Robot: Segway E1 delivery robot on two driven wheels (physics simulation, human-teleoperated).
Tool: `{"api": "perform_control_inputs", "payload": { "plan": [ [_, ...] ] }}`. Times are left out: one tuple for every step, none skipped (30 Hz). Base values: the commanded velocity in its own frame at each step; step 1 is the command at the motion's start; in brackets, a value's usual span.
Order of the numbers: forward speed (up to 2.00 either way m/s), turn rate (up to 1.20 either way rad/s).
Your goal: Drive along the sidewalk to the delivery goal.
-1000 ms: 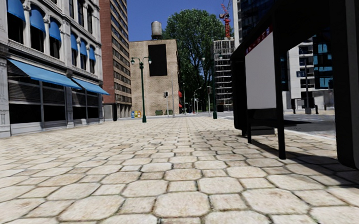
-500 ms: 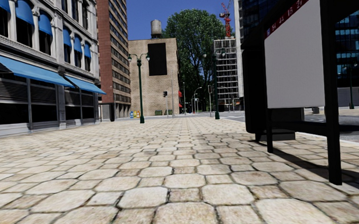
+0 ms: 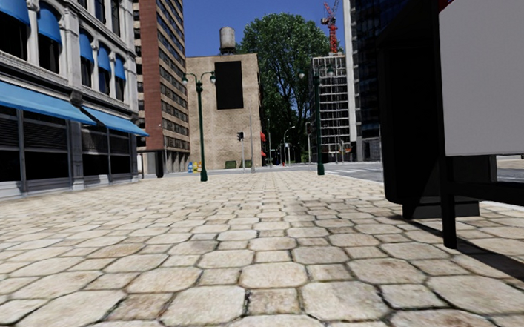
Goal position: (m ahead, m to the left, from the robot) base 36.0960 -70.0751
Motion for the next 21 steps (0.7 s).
{"api": "perform_control_inputs", "payload": {
  "plan": [
    [2.00, 0.00],
    [2.00, 0.00],
    [2.00, 0.00],
    [2.00, 0.00],
    [2.00, 0.00],
    [2.00, 0.00],
    [2.00, 0.00],
    [2.00, 0.00],
    [2.00, 0.00],
    [2.00, 0.00],
    [2.00, 0.00],
    [2.00, 0.00],
    [2.00, 0.00],
    [2.00, 0.00],
    [2.00, 0.00],
    [2.00, 0.00],
    [2.00, 0.00],
    [2.00, 0.00],
    [2.00, 0.00],
    [2.00, 0.00],
    [2.00, 0.00]
  ]
}}
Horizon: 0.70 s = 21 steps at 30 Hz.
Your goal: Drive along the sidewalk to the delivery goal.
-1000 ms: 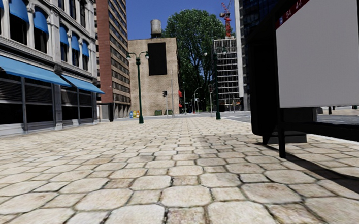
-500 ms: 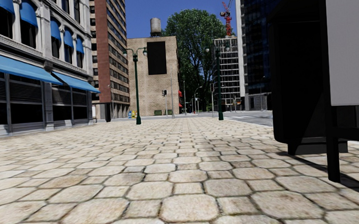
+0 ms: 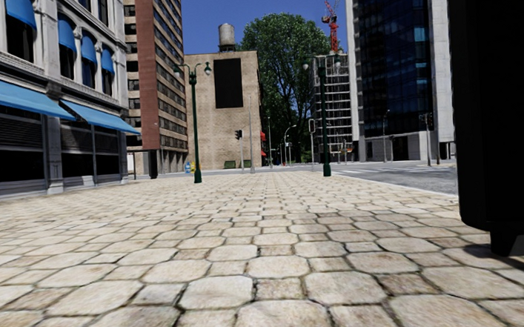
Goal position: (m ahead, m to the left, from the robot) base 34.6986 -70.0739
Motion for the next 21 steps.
{"api": "perform_control_inputs", "payload": {
  "plan": [
    [2.00, 0.00],
    [2.00, 0.00],
    [2.00, 0.00],
    [2.00, 0.00],
    [2.00, 0.00],
    [2.00, 0.00],
    [2.00, 0.00],
    [2.00, 0.00],
    [2.00, 0.00],
    [2.00, 0.00],
    [2.00, 0.00],
    [2.00, 0.00],
    [2.00, 0.00],
    [2.00, 0.00],
    [2.00, 0.00],
    [2.00, 0.00],
    [2.00, 0.00],
    [2.00, 0.00],
    [2.00, 0.00],
    [2.00, 0.00],
    [2.00, 0.00]
  ]
}}
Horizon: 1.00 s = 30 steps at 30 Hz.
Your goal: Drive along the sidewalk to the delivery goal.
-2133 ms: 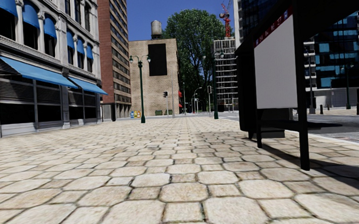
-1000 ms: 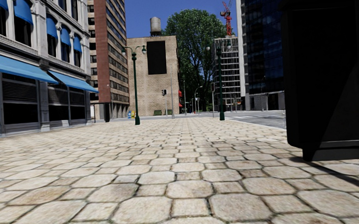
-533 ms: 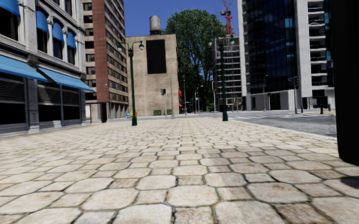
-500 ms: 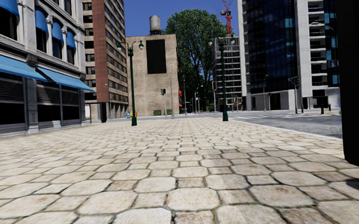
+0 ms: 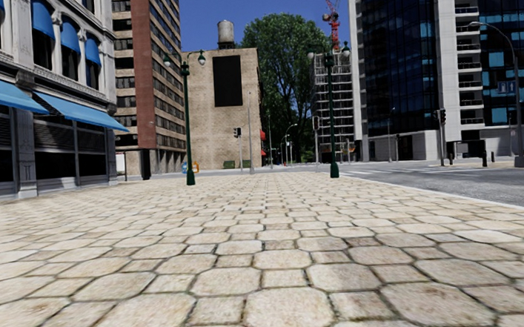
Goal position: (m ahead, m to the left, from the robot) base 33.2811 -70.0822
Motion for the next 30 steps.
{"api": "perform_control_inputs", "payload": {
  "plan": [
    [2.00, 0.00],
    [2.00, 0.00],
    [2.00, 0.00],
    [2.00, 0.00],
    [2.00, 0.00],
    [2.00, 0.00],
    [2.00, 0.00],
    [2.00, 0.00],
    [2.00, 0.00],
    [2.00, 0.00],
    [2.00, 0.00],
    [2.00, 0.00],
    [2.00, 0.00],
    [2.00, 0.00],
    [2.00, 0.00],
    [2.00, 0.00],
    [2.00, 0.00],
    [2.00, 0.00],
    [2.00, 0.00],
    [2.00, 0.00],
    [2.00, 0.00],
    [2.00, 0.00],
    [2.00, 0.00],
    [2.00, 0.00],
    [2.00, 0.00],
    [2.00, 0.00],
    [2.00, 0.00],
    [2.00, 0.00],
    [2.00, 0.00],
    [2.00, 0.00]
  ]
}}
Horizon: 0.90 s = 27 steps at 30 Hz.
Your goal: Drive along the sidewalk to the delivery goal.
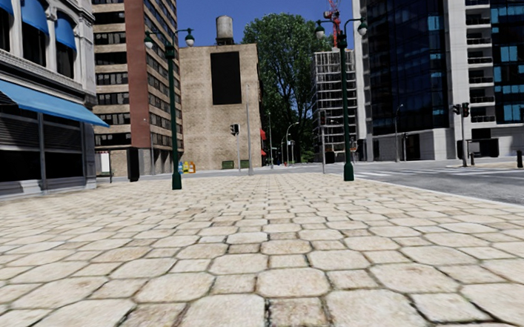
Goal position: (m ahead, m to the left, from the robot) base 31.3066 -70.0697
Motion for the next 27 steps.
{"api": "perform_control_inputs", "payload": {
  "plan": [
    [2.00, 0.00],
    [2.00, 0.00],
    [2.00, 0.00],
    [2.00, 0.00],
    [2.00, 0.00],
    [2.00, 0.00],
    [2.00, 0.00],
    [2.00, 0.00],
    [2.00, 0.00],
    [2.00, 0.00],
    [2.00, 0.00],
    [2.00, 0.00],
    [2.00, 0.00],
    [2.00, -0.08],
    [2.00, -0.16],
    [2.00, -0.16],
    [2.00, -0.20],
    [2.00, -0.23],
    [2.00, -0.23],
    [2.00, -0.23],
    [2.00, -0.23],
    [2.00, -0.23],
    [2.00, -0.23],
    [2.00, -0.23],
    [2.00, -0.23],
    [2.00, -0.23],
    [2.00, -0.23]
  ]
}}
